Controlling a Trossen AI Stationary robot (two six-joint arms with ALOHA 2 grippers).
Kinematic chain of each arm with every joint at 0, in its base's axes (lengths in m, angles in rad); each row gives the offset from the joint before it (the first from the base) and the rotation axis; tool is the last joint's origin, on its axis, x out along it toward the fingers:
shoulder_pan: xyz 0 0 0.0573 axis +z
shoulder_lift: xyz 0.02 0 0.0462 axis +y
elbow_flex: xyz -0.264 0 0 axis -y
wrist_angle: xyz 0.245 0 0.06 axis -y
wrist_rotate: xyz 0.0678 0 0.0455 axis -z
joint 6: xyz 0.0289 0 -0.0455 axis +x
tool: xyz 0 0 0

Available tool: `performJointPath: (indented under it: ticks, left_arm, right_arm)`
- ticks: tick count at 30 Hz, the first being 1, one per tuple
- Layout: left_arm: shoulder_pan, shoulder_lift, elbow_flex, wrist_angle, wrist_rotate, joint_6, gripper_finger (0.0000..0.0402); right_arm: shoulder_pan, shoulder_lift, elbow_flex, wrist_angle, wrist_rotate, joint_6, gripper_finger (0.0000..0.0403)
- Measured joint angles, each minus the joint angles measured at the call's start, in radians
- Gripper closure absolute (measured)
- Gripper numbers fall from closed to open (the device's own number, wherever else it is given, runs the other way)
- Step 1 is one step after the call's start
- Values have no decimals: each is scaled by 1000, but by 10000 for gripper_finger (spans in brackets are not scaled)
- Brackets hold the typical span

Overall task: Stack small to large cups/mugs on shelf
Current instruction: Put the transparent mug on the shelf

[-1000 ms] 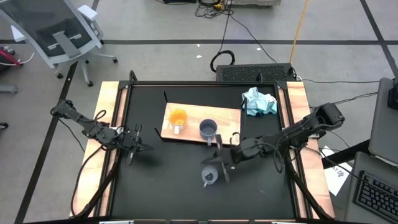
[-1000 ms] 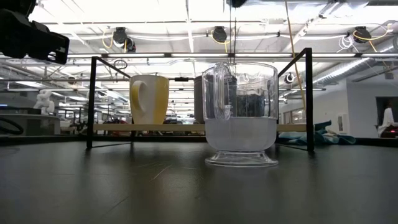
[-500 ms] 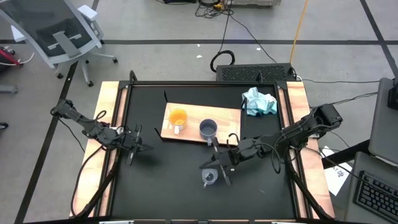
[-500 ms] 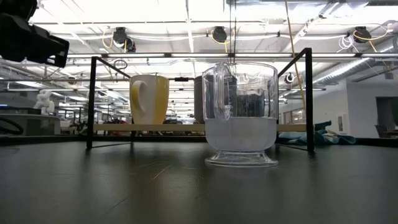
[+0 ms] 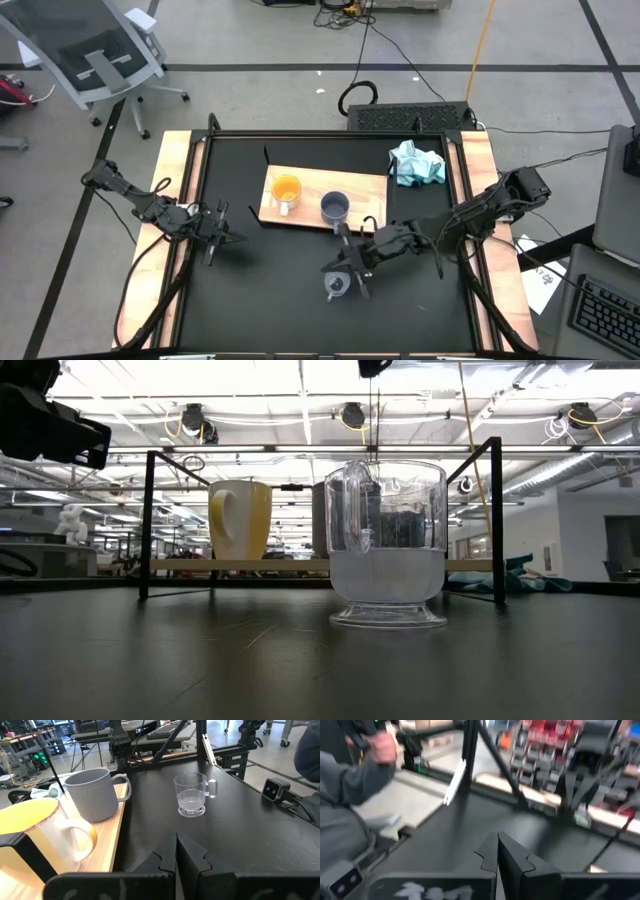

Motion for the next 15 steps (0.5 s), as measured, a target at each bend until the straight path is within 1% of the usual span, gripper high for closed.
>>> performJointPath:
  ticks: [4,8,11,13,15]
  left_arm:
    - [0,0,0,0,0,0,392]
    - [0,0,0,1,0,-1,391]
    - [0,0,0,1,0,-1,391]
    - [0,0,0,1,0,-1,392]
    - [0,0,0,1,0,3,391]
  right_arm:
    - [-17,0,108,-261,2,58,403]
    - [-31,0,179,-399,3,114,403]
    - [-48,0,238,-553,2,181,403]
    - [-61,0,260,-640,3,219,403]
    - [-71,0,271,-689,3,251,403]
